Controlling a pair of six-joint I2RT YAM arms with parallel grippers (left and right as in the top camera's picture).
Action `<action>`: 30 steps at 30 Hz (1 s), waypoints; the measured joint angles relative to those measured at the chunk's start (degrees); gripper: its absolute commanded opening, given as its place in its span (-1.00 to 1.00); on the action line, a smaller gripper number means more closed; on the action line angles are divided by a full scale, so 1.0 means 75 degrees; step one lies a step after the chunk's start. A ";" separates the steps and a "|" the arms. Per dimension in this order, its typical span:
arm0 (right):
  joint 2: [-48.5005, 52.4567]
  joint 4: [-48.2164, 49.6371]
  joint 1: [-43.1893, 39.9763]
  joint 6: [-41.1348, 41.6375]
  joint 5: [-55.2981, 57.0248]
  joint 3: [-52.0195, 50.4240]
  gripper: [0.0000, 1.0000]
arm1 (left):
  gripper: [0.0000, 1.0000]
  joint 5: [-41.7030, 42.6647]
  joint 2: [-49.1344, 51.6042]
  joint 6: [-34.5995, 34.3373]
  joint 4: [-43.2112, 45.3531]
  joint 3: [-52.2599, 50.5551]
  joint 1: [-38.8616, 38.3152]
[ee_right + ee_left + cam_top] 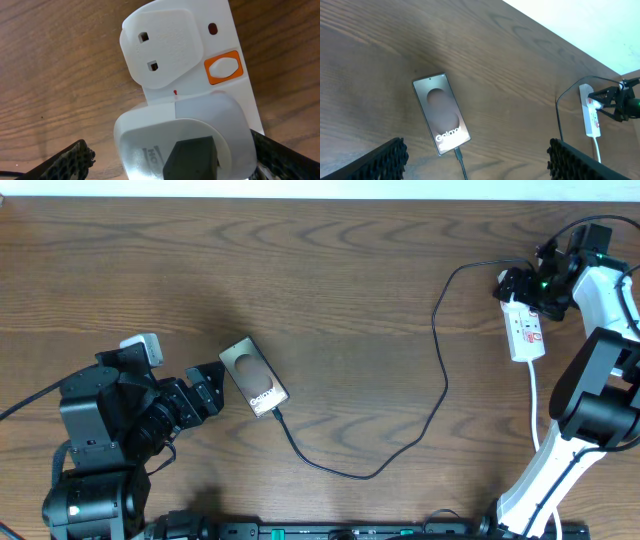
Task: Plug charger to phone and switch on socket
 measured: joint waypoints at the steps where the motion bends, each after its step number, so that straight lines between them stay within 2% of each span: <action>1: 0.0000 -0.0003 0.0006 0.0003 0.0012 0.0000 0.85 | 0.76 0.0000 0.0000 0.0000 -0.0003 0.0000 0.0000; 30: -0.0029 0.0006 0.0038 0.0000 0.0073 -0.0073 0.82 | 0.76 0.0000 0.0000 0.0000 -0.0122 0.0000 0.0000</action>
